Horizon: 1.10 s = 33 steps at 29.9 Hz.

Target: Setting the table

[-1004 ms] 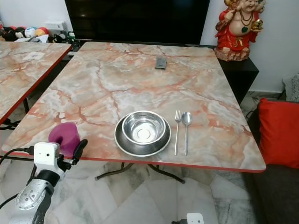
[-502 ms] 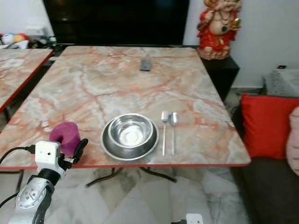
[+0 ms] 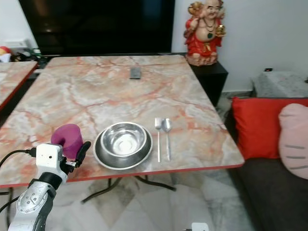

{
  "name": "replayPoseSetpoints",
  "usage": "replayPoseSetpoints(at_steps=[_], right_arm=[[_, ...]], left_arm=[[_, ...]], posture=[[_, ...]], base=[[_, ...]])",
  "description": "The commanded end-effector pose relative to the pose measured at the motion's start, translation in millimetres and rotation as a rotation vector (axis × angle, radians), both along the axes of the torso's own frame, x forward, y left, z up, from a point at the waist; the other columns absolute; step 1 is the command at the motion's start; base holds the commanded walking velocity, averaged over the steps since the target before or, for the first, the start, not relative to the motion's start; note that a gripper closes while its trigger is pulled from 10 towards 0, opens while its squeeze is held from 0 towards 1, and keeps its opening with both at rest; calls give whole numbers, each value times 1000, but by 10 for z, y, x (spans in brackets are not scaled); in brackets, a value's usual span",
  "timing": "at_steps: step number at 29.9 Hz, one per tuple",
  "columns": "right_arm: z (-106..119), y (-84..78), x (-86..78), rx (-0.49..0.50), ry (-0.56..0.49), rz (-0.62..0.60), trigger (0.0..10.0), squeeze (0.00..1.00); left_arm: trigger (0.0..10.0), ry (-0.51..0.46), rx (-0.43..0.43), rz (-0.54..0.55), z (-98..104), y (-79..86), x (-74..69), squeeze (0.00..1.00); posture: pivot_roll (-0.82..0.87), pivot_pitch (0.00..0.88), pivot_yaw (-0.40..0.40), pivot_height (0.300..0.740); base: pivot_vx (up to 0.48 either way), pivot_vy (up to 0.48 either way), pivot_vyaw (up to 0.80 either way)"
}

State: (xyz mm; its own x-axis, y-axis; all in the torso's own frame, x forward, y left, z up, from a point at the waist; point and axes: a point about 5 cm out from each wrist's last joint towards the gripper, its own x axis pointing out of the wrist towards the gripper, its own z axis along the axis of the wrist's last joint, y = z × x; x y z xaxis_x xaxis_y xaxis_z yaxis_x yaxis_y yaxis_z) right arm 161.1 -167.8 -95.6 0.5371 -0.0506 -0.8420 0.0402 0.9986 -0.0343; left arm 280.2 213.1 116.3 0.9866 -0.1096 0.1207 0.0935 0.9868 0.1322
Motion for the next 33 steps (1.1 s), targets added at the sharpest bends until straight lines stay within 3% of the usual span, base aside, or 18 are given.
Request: replayPoseSetpoints(at_steps=[1,27,33], right_arm=[[4,-8,11,-1,0,0,10000,0],[20,-71,35,-21,-5,26,10000,0],[19,-64,34,-20,-5,26,10000,0]], left_arm=[[10000,-1,-1,12,21,12,18,0],[10000,2,-43,14,2,-82,12,0],[10000,3,-30,9,6,-85,10,0]], posture=[[28,61,9,740],[27,93,-18,740],[28,94,-14,740]], base=[[0,0,0],[0,0,0],[252,0,0]])
